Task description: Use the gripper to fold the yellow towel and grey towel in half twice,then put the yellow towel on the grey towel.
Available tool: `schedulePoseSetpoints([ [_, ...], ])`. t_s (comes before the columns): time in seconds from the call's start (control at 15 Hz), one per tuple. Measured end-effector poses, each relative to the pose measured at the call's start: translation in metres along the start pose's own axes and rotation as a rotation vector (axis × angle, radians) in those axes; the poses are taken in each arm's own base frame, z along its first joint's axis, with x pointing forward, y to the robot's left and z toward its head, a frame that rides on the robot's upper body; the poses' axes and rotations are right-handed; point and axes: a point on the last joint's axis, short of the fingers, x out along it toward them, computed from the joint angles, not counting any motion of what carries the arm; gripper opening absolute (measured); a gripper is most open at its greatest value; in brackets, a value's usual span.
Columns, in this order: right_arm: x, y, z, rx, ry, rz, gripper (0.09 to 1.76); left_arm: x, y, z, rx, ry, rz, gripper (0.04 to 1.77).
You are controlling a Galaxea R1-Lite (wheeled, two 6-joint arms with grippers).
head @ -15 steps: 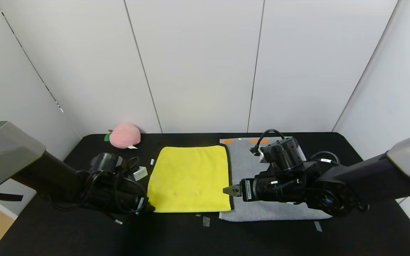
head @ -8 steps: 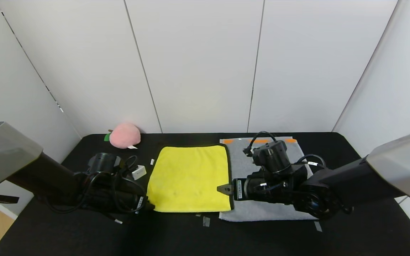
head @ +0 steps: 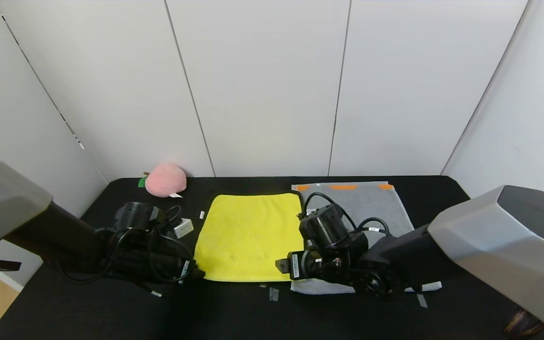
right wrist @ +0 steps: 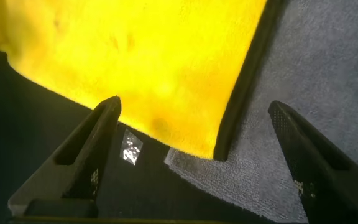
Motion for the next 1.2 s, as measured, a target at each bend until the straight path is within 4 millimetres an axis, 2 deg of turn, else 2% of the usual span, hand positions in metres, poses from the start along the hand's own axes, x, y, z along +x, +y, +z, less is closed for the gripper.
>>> schedulePoseSetpoints([
  [1.2, 0.008, 0.014, -0.018, -0.01, 0.046, 0.02, 1.71, 0.0, 0.0, 0.0, 0.001, -0.002, 0.001, 0.1],
])
